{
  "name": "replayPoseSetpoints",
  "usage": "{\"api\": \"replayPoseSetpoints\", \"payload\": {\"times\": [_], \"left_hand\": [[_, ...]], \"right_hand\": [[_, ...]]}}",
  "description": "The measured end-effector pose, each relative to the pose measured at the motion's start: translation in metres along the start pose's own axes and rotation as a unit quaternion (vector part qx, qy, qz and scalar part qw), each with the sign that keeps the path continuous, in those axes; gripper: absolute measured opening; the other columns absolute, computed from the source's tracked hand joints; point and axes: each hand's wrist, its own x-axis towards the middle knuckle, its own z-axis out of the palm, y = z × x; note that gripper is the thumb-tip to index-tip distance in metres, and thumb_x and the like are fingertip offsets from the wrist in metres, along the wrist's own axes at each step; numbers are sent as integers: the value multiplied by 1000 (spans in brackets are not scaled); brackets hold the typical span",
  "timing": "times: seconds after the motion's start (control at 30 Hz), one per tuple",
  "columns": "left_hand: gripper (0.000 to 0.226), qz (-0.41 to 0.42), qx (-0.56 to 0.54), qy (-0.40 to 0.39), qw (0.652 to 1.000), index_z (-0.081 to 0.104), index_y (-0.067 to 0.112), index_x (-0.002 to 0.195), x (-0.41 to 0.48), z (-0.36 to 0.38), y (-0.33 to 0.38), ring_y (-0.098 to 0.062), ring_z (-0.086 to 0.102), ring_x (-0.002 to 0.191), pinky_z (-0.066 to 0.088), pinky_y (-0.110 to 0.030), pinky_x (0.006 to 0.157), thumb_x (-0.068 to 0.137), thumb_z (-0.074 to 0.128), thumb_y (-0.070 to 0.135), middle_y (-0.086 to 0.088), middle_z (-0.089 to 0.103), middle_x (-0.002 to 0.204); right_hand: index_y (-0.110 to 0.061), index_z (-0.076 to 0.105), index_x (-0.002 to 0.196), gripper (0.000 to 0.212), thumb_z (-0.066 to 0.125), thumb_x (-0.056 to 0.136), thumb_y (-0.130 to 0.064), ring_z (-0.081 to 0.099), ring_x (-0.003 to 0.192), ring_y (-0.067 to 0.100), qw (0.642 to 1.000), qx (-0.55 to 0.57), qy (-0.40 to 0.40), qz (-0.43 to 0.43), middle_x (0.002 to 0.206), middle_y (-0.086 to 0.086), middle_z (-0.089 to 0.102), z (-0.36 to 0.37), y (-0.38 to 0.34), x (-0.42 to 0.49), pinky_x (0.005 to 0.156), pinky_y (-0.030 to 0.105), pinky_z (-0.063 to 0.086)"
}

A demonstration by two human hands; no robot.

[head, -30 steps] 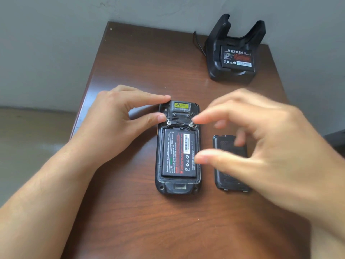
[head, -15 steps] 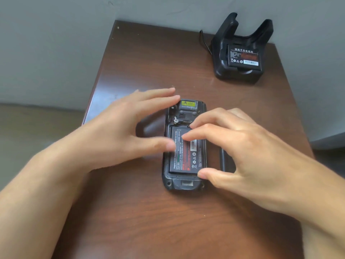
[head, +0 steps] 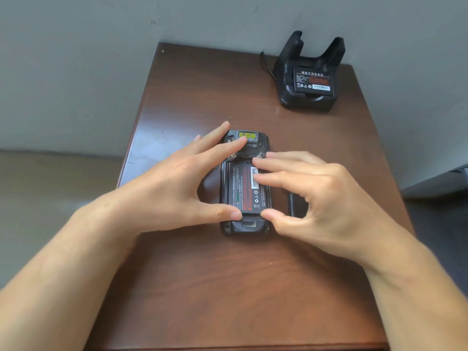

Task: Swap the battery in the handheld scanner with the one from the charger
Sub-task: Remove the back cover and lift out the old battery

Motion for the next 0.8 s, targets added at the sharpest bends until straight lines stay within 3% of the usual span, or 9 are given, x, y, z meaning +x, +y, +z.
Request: {"api": "replayPoseSetpoints", "payload": {"times": [0.17,0.3,0.43,0.53,0.8], "left_hand": [[101,0,3,2,1000,21,49,155,0,1,1,4,6,154,15,-29,127,68,64,76,15,0,171],[101,1,4,3,1000,26,46,155,1,0,1,6,7,154,14,-19,122,66,64,77,14,2,171],[101,5,6,16,1000,32,44,154,2,0,0,5,12,153,13,-9,118,65,66,76,12,7,171],[100,18,17,37,999,38,37,153,1,1,0,0,21,152,16,-6,116,65,68,74,5,17,170],[99,32,34,67,997,43,29,152,0,-1,1,-6,32,149,26,-15,119,67,69,72,-3,31,165]], "right_hand": [[-10,76,120,46,81,77,-27,60,133,17,999,39,33,-5,133,6,70,4,4,-5,96,26,58],[-11,73,125,46,76,80,-21,63,129,14,997,69,41,10,132,5,71,0,6,-2,77,25,63],[-18,74,125,50,79,79,-37,63,129,15,998,61,-23,12,142,2,65,-7,8,-3,95,33,59],[-19,75,120,45,79,80,-39,69,112,20,997,75,-25,19,135,-4,65,-8,6,0,83,33,61],[-17,75,116,38,80,81,-29,70,110,22,998,56,1,-6,134,-2,66,-5,4,-4,76,31,61]]}}
